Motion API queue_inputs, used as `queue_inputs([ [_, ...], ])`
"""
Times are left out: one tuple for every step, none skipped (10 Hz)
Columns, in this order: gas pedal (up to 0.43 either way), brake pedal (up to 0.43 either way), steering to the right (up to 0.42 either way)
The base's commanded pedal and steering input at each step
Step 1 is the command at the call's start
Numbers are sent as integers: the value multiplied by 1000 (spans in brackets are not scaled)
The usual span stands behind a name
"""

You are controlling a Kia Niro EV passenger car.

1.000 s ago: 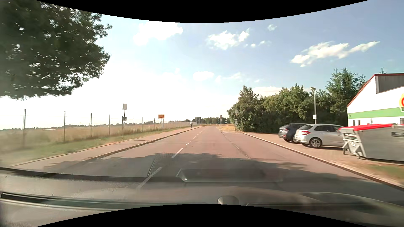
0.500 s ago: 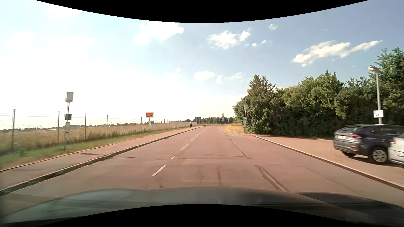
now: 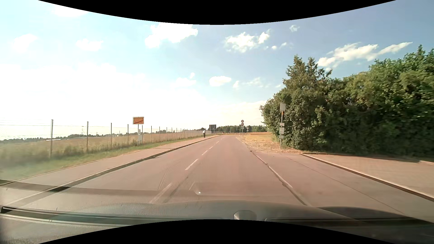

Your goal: Follow the waypoints while adhering to traffic rules and regulations

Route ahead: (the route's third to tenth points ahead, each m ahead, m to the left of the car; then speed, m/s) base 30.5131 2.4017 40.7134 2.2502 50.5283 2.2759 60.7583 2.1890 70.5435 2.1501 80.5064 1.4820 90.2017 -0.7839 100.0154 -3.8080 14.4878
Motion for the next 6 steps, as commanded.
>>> queue_inputs([
  [157, 6, 0],
  [157, 6, 1],
  [157, 6, 0],
  [138, 6, -1],
  [138, 6, -1],
  [138, 6, -2],
])
